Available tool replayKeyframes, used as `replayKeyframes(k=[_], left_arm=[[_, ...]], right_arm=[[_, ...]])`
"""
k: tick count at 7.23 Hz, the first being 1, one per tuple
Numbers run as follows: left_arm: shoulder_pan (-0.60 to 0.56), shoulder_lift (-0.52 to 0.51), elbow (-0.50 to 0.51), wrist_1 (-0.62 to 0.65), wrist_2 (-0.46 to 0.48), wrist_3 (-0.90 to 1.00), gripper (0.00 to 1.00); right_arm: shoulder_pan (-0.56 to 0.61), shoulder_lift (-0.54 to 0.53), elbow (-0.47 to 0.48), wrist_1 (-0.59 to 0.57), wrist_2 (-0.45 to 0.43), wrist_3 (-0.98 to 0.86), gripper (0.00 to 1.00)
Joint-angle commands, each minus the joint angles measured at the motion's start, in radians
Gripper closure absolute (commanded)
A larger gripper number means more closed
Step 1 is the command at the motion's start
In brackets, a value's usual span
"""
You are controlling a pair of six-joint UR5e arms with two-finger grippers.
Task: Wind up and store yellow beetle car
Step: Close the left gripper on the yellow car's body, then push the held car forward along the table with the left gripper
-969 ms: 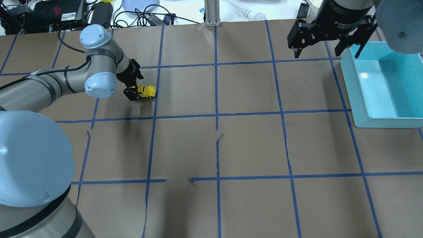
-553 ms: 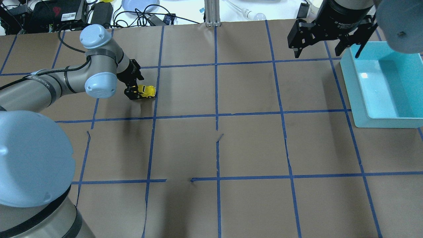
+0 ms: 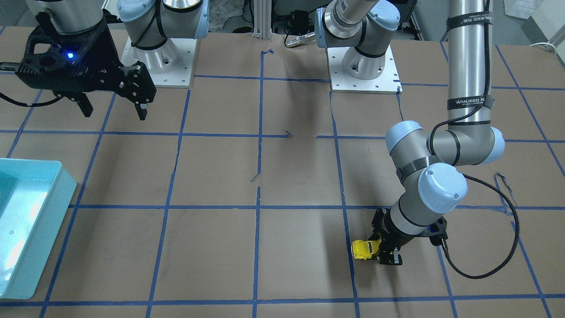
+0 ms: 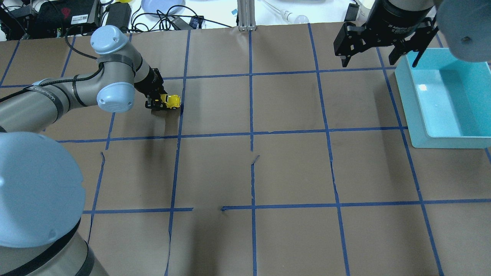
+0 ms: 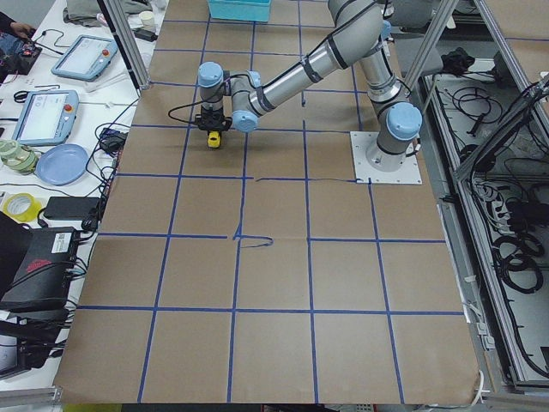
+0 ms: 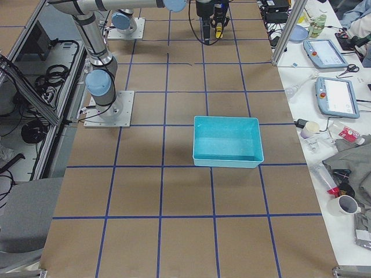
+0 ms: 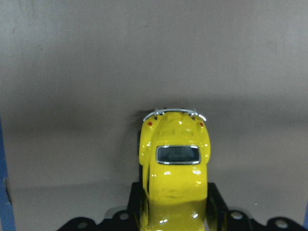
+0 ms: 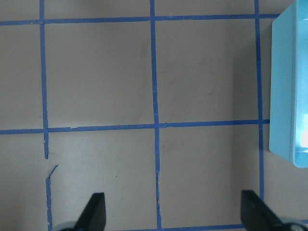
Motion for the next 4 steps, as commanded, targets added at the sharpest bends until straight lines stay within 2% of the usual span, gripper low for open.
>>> replayKeyframes(k=[1, 2, 3, 4], left_arm=[[-0.045, 0.021, 0.011, -0.005, -0.130, -0.034, 1.00], [-0.079, 0.015, 0.011, -0.005, -0.169, -0.065, 1.00], [-0.082, 0.004, 0.011, -0.007, -0.256, -0.053, 1.00], [-0.082, -0.010, 0.011, -0.004, -0.264, -0.030, 1.00]], right_arm=[[0.001, 0.000, 0.000, 0.000, 0.000, 0.000, 0.00], [-0.001, 0.000, 0.000, 0.000, 0.000, 0.000, 0.00], [-0.001, 0.000, 0.000, 0.000, 0.000, 0.000, 0.00], [0.001, 0.000, 0.000, 0.000, 0.000, 0.000, 0.00]])
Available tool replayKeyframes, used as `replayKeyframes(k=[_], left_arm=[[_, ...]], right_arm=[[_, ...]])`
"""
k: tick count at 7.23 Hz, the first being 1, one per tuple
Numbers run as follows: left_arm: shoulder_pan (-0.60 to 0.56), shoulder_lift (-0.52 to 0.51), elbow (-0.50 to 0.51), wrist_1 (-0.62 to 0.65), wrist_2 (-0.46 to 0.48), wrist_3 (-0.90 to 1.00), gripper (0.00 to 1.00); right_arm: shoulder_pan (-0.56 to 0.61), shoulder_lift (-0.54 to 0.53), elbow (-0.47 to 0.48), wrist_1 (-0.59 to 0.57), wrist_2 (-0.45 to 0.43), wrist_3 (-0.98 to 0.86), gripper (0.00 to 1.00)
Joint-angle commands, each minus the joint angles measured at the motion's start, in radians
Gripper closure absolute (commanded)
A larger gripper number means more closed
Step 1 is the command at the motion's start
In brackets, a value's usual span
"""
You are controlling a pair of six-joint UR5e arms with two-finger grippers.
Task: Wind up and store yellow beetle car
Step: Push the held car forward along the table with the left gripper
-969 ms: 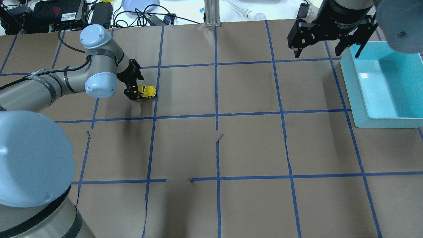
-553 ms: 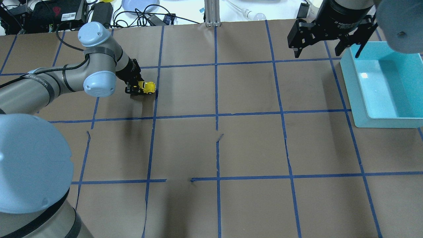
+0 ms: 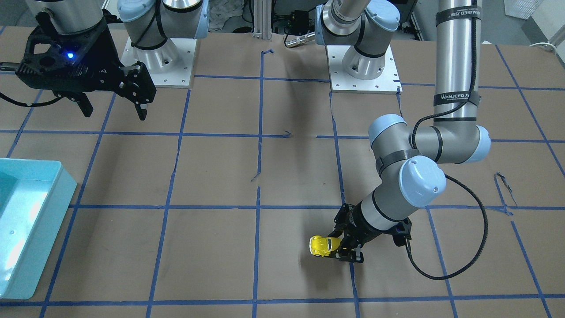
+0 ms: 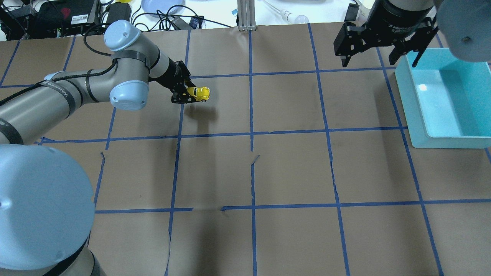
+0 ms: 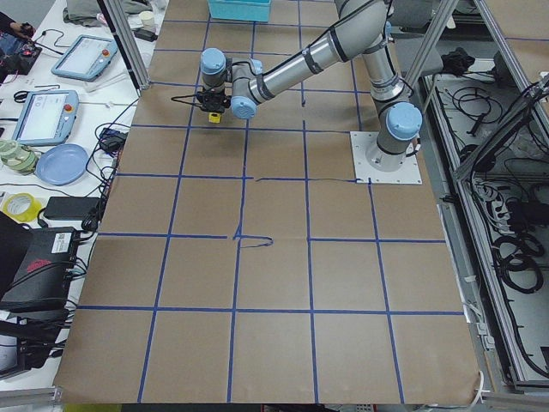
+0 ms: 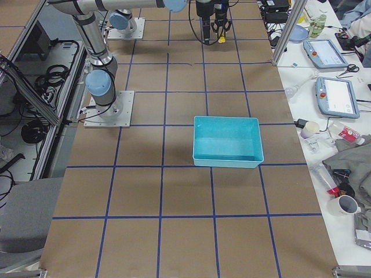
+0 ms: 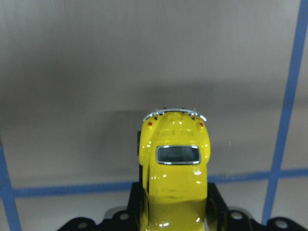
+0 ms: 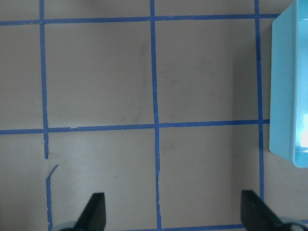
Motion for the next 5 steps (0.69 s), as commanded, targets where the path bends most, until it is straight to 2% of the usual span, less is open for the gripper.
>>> replayKeyframes(k=[1, 2, 4, 5], left_arm=[[-0.005, -0.022, 0.002, -0.003, -0.034, 0.095, 1.00], [-0.003, -0.036, 0.003, -0.003, -0.029, 0.112, 1.00], [0.000, -0.056, 0.023, -0.004, 0.058, 0.132, 1.00], [0.001, -0.064, 0.035, -0.009, 0.063, 0.103, 1.00]], right_arm=[[0.001, 0.000, 0.000, 0.000, 0.000, 0.000, 0.00], [0.001, 0.000, 0.000, 0.000, 0.000, 0.000, 0.00], [-0.001, 0.000, 0.000, 0.000, 0.000, 0.000, 0.00], [0.001, 0.000, 0.000, 0.000, 0.000, 0.000, 0.00]])
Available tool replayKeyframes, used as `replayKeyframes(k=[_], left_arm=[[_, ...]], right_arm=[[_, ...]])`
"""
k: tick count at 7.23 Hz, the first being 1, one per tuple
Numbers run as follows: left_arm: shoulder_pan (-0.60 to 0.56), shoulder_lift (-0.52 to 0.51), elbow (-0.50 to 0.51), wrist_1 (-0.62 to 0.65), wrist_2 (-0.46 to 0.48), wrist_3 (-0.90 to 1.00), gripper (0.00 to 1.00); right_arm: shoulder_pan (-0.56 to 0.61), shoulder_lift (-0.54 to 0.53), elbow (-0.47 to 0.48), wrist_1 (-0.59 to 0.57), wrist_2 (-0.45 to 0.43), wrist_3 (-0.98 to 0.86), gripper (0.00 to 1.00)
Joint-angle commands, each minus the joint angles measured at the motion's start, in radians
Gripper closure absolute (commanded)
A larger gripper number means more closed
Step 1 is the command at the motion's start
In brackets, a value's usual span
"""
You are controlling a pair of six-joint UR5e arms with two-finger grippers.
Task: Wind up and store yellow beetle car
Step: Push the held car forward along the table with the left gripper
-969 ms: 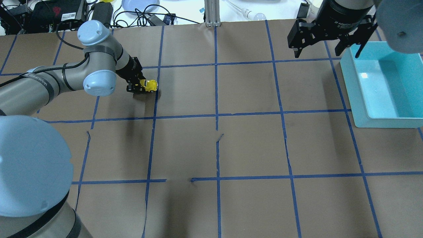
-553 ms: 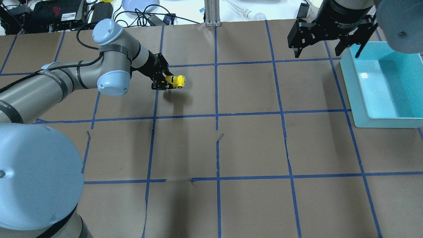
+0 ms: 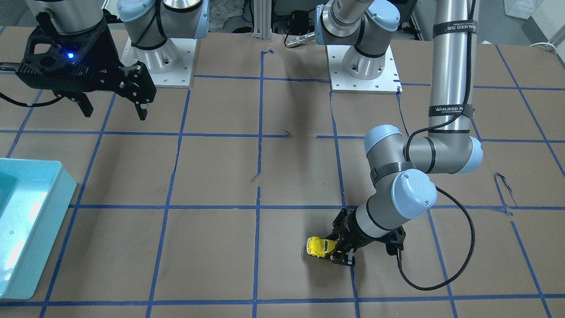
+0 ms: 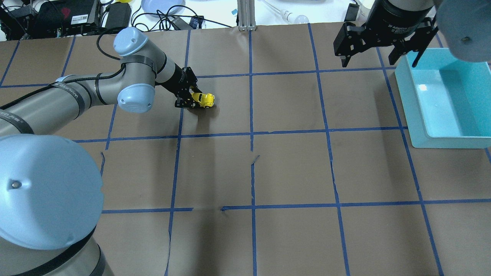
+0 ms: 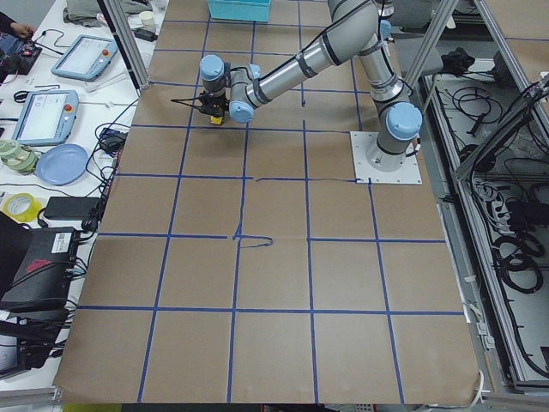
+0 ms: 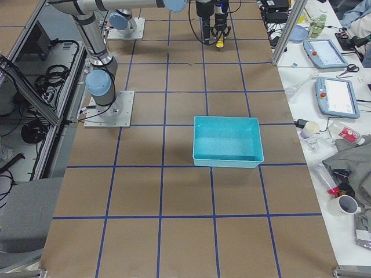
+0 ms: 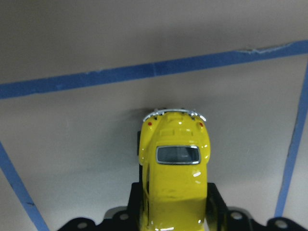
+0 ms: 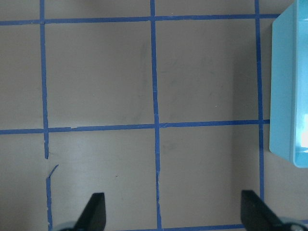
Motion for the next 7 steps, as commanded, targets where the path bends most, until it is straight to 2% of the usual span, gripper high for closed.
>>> replayKeyframes(k=[1, 4, 7], left_arm=[[0.004, -0.013, 0.018, -0.004, 0.025, -0.063, 1.00], [0.053, -0.014, 0.016, -0.006, 0.029, -0.059, 1.00], [0.078, -0.014, 0.022, -0.006, 0.092, -0.036, 1.00]], right_arm=[[0.000, 0.000, 0.000, 0.000, 0.000, 0.000, 0.00], [-0.001, 0.000, 0.002, 0.000, 0.000, 0.000, 0.00], [-0.001, 0.000, 0.002, 0.000, 0.000, 0.000, 0.00]])
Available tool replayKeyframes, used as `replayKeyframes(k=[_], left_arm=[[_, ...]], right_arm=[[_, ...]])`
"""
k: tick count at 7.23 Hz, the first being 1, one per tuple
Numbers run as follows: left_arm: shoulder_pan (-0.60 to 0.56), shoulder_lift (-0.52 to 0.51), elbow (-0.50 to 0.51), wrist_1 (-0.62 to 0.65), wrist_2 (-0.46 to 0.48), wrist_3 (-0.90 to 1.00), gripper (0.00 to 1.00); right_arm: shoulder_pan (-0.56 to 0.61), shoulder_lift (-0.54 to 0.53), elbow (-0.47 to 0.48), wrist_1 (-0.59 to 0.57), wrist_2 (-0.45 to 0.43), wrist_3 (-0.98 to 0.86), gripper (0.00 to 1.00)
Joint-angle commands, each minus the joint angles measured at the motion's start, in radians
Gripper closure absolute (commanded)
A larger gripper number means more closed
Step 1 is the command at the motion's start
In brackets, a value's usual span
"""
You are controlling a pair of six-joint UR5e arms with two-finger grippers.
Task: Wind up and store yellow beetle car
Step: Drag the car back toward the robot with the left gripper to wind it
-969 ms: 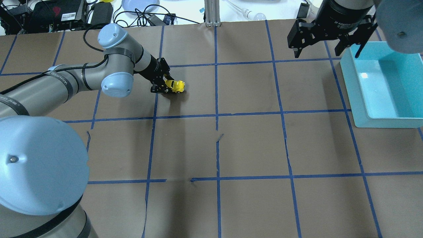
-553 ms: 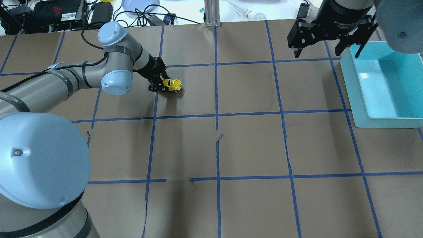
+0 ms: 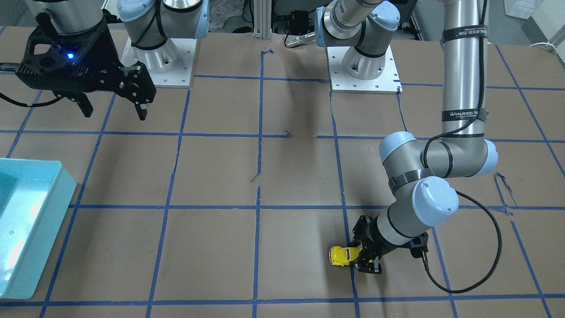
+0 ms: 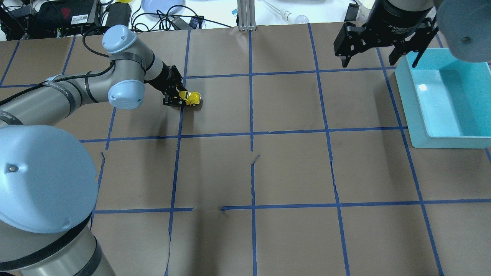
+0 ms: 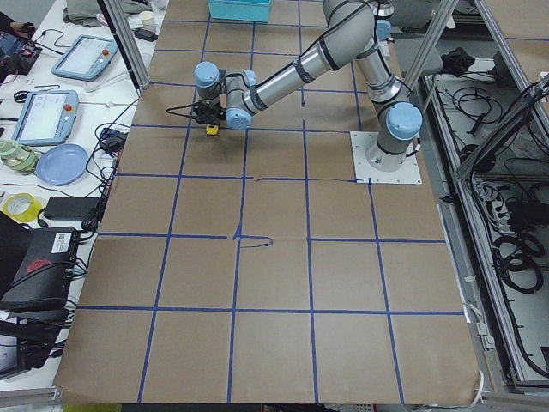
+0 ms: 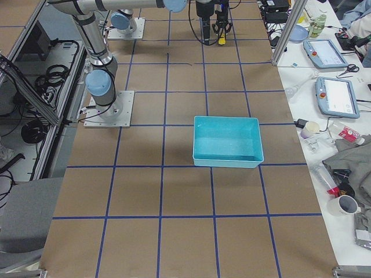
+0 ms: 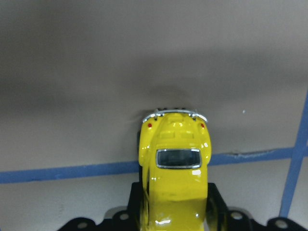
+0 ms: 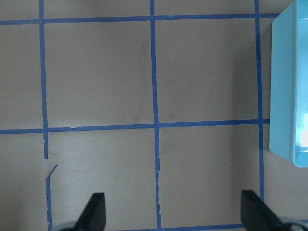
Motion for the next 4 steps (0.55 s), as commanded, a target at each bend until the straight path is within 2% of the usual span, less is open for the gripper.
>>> replayKeyframes(k=[1, 4], left_arm=[[0.042, 0.001, 0.002, 0.000, 0.037, 0.045, 1.00], [0.088, 0.001, -0.007, 0.000, 0.084, 0.105, 1.00]], right_arm=[[0.000, 0.000, 0.000, 0.000, 0.000, 0.000, 0.00], [0.000, 0.000, 0.000, 0.000, 0.000, 0.000, 0.00]])
